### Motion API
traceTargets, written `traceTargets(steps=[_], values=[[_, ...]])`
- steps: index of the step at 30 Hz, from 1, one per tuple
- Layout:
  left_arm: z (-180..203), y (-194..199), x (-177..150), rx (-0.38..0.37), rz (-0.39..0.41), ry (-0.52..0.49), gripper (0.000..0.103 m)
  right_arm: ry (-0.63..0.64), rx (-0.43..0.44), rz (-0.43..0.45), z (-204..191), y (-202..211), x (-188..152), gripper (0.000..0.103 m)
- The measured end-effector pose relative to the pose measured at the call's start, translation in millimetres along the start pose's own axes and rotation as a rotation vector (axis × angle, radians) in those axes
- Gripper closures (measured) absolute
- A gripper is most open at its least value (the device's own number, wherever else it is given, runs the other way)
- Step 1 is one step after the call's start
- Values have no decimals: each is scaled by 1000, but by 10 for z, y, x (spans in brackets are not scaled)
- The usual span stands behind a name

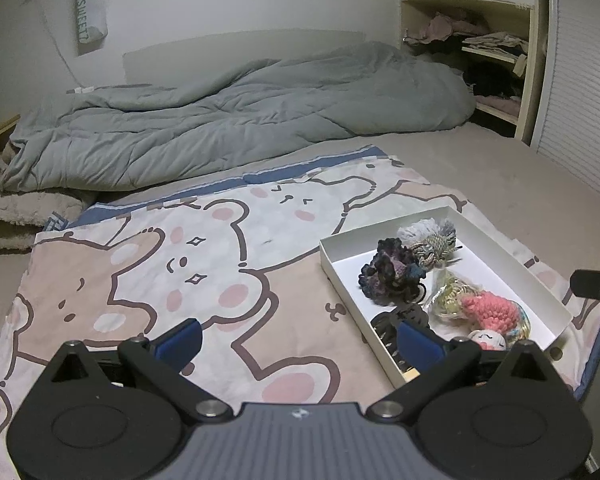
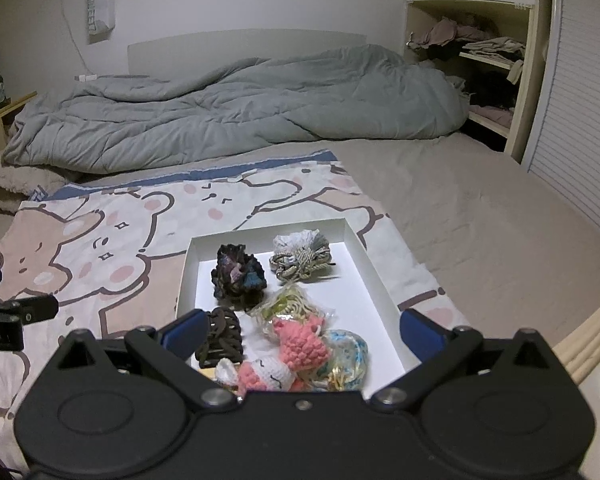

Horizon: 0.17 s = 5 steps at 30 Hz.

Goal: Organize objects

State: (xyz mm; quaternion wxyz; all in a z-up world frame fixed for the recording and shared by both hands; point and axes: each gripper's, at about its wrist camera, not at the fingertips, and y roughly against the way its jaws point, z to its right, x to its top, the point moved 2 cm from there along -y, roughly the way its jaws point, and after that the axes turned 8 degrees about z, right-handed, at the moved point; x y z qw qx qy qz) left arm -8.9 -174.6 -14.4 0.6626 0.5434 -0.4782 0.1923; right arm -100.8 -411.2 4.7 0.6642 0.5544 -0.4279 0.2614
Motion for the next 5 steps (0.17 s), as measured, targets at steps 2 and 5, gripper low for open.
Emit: traceTargets(steps=[2, 5], values=[[-5, 5, 1, -1, 2, 6, 1, 2, 3, -3, -5, -2, -2, 0], [-1, 8, 11, -5, 4, 8, 1, 2, 6, -8, -4, -6, -3, 0]])
